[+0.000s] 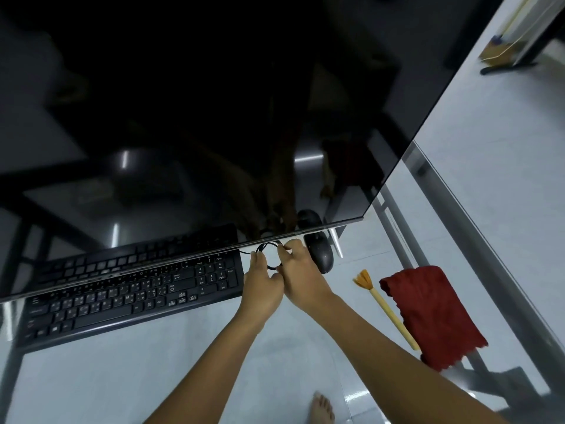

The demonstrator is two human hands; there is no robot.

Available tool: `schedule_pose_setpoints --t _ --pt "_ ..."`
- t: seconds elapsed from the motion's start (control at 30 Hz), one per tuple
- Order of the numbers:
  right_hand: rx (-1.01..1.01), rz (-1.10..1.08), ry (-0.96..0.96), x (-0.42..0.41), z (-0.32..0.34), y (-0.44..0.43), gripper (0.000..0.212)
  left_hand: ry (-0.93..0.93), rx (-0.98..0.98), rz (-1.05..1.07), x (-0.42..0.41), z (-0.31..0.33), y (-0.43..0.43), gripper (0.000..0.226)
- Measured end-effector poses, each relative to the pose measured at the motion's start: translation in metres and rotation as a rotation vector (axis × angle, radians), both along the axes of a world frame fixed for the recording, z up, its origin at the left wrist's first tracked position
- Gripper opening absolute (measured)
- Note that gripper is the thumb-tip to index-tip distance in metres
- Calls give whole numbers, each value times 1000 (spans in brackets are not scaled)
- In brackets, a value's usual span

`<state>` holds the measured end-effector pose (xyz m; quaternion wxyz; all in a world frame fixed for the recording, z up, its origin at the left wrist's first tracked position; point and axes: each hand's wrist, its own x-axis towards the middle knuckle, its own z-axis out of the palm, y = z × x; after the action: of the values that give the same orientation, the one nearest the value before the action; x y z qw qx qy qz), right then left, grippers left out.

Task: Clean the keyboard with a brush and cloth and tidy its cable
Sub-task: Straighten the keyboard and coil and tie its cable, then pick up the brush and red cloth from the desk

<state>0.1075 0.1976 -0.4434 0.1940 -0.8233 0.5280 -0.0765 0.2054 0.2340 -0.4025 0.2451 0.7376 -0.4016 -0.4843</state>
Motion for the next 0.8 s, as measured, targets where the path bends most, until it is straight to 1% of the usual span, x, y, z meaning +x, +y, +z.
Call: schedule_pose_setpoints --t 0.07,0.17,0.23,0.3,0.4,0.43,0.5,0.57,0.63,0.7,0.8 --pt "-16 -8 -42 -8 9 6 48 -43 -30 -7 -1 -2 6 65" --pt "-12 -111 -153 -36 31 17 40 -144 -76 -15 -14 5 19 65" --pt "2 -206 -200 -70 43 19 33 -214 -134 -74 -31 15 26 63" --pt "20 -336 -227 -113 52 19 34 -229 -167 -180 -54 22 27 53" --pt "14 -520 -139 -179 58 19 34 -302 -55 -431 -94 29 16 34" --pt "19 -565 -97 -198 58 20 32 -344 -19 -500 -109 30 12 31" --pt "67 -650 -18 -231 56 25 30 -404 19 -579 -136 25 4 32" --pt "158 -732 66 -251 52 29 34 -452 43 -585 -157 16 -3 36" --pt "247 -769 115 -263 46 33 43 -504 75 -558 -171 7 -11 33" --pt "294 -784 82 -268 40 33 45 -557 85 -552 -182 3 -17 28" --pt "370 -792 -2 -270 37 26 32 -588 85 -551 -192 5 -22 22"
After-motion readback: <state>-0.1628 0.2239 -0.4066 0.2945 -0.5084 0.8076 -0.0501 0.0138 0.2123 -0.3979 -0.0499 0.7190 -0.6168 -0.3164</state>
